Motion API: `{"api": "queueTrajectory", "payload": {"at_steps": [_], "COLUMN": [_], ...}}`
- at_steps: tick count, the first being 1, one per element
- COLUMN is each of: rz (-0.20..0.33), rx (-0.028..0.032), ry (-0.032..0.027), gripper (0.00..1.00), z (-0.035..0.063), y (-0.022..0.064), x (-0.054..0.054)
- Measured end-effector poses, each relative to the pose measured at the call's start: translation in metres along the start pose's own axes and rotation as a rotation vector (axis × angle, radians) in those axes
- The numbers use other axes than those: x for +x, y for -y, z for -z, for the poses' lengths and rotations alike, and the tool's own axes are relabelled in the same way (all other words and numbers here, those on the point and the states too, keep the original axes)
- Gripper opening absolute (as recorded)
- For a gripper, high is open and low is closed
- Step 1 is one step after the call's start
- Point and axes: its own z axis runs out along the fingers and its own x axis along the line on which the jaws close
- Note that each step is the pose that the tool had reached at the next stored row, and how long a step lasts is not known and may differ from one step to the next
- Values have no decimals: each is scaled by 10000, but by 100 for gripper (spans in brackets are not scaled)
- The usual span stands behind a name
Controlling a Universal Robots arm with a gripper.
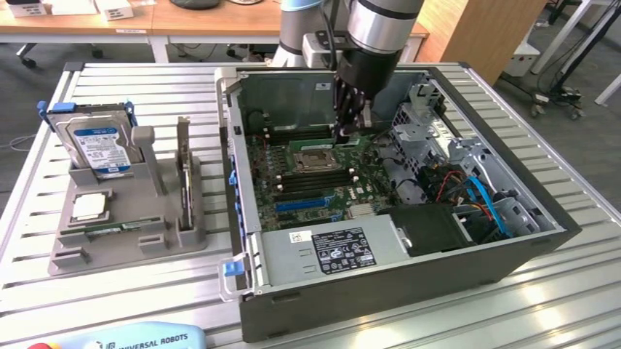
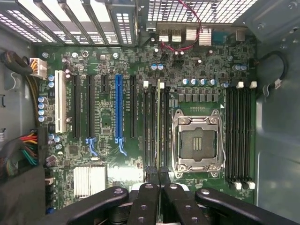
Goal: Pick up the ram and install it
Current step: 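Insert the ram into the slot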
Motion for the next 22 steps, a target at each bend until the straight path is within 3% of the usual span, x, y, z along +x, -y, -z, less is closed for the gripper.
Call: {"api": "queueTrajectory", "payload": {"at_steps": [16,22], "rz": [1,0], "rx": [0,0], "ry": [0,0], "gripper": [12,12], "z": [-179,-191], "y": [7,7], "x": [7,8]}}
